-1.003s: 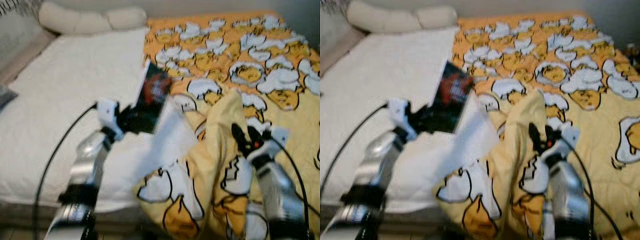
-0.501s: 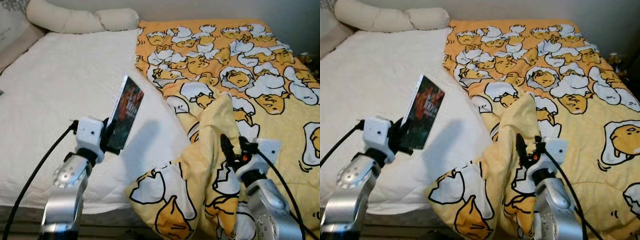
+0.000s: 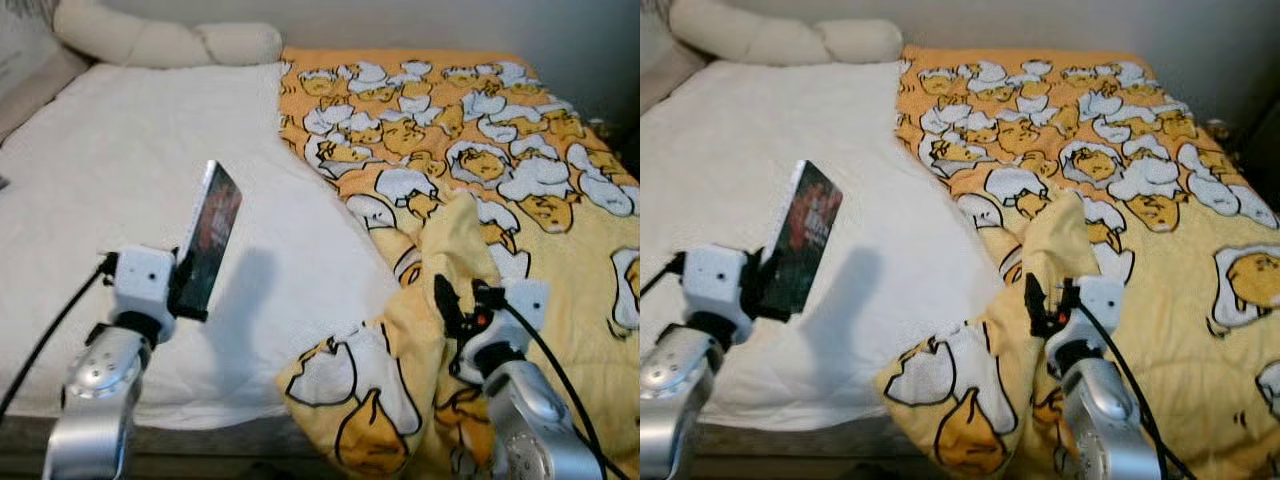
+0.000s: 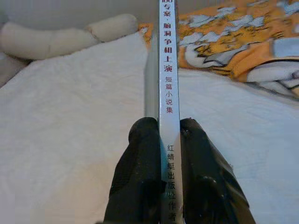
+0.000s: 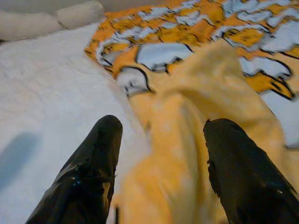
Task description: Clean up the room
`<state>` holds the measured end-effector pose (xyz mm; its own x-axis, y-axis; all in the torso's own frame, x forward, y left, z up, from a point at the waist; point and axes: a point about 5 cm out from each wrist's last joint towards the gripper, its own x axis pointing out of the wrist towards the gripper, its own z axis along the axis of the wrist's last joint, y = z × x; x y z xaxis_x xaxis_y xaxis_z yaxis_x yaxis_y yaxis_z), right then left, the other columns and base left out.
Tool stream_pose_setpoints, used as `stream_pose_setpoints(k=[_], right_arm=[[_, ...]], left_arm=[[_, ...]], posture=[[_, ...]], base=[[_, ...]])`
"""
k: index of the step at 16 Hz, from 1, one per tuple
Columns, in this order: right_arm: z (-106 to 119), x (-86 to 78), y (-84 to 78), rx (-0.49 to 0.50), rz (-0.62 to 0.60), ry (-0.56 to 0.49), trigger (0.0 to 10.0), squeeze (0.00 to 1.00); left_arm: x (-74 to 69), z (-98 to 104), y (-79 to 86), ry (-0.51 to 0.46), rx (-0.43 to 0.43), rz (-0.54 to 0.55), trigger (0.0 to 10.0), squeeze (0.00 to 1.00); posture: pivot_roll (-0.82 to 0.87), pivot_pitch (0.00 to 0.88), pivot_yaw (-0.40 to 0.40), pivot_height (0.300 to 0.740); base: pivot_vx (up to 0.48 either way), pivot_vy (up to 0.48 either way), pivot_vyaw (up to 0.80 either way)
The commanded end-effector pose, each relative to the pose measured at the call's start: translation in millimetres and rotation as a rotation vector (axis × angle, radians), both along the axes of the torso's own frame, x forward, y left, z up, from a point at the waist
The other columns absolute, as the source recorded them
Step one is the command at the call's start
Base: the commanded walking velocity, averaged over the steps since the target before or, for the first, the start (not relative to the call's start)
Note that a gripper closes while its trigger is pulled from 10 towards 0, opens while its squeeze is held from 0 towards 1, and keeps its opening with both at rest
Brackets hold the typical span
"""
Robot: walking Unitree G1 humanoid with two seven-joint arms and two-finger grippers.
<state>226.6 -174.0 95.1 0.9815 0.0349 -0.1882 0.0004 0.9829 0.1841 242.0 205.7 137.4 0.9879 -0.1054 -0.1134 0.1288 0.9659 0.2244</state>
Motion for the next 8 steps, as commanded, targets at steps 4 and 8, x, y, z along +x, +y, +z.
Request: stream_pose_setpoints(k=[4, 8], right_arm=[[1.7, -2.5, 0.6, -0.010, 0.004, 0.014, 10.0, 0.00], [1.7, -0.2, 3.1, -0.023, 0.018, 0.009, 10.0, 0.00]], left_arm=[[-4.1, 12.9, 1.7, -0.036, 0.025, -0.004, 10.0, 0.00], [-6.0, 13.7, 2.7, -0.026, 0.025, 0.006, 10.0, 0.00]], posture=[[-0.04, 0.000, 0.015, 0.740], [-0.05, 0.000, 0.026, 0.740]], base=[[0.000, 0.420, 0.00], [0.000, 0.416, 0.00]])
